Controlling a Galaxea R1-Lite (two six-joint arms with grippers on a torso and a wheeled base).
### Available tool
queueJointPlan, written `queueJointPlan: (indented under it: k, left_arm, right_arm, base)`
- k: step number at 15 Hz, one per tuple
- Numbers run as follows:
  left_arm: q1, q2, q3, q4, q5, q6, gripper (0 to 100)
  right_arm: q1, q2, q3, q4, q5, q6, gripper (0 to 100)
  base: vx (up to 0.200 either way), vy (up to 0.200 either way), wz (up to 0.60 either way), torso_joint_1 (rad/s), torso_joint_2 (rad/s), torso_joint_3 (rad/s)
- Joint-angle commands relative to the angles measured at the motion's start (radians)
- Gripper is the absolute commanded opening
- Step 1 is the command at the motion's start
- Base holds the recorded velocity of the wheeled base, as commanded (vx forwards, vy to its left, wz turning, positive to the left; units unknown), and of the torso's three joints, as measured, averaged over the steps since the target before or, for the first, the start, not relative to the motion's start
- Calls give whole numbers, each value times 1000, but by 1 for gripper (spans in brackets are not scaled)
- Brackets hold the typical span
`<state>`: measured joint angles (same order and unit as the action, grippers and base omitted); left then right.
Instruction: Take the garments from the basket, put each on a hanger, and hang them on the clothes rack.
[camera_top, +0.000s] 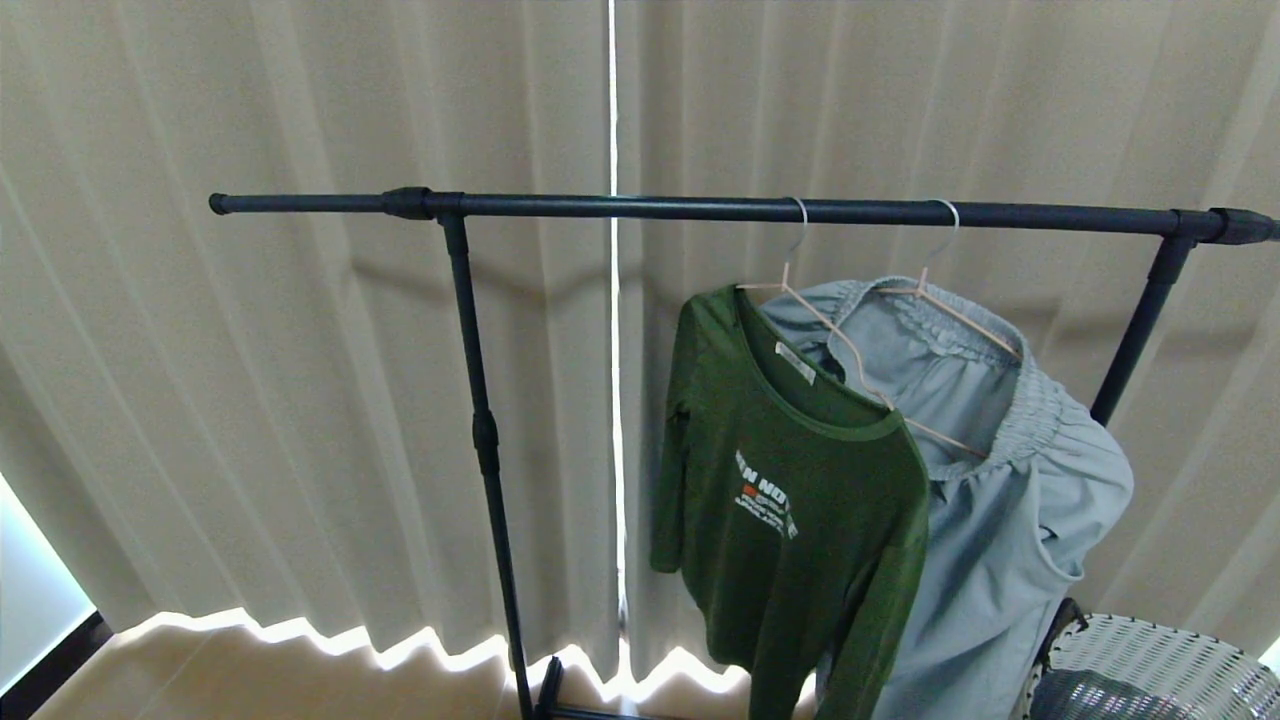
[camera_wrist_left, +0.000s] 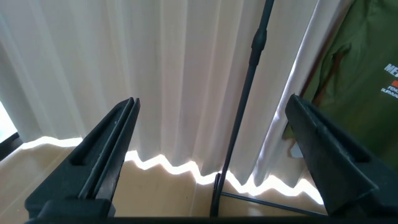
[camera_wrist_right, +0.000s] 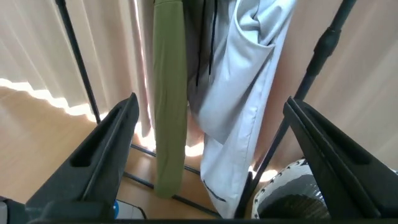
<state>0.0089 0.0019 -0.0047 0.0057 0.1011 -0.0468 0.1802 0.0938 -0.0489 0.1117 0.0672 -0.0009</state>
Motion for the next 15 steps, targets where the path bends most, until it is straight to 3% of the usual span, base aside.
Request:
queueJointPlan:
  k: [1, 2, 3, 5, 15]
  left_arm:
    - [0, 0, 0, 0, 0, -1, 100]
    - [0, 0, 0, 0, 0, -1, 100]
    - [0, 0, 0, 0, 0, -1, 100]
    - [0, 0, 0, 2, 0, -1, 100]
    - [0, 0, 0, 0, 0, -1, 100]
  right_arm:
    - [-76, 14, -2, 6, -7, -11, 100]
    - [-186, -2, -2, 6, -7, -14, 100]
    - [-220, -22, 3, 0, -18, -11, 100]
    - [-171, -94, 4, -7, -46, -5, 100]
    - [-173, -88, 6, -7, -43, -22, 100]
  base:
    - [0, 0, 0, 0, 0, 0]
    - [0, 0, 0, 0, 0, 0]
    - [0, 0, 0, 0, 0, 0]
    - [0, 0, 0, 0, 0, 0]
    - [0, 0, 0, 0, 0, 0]
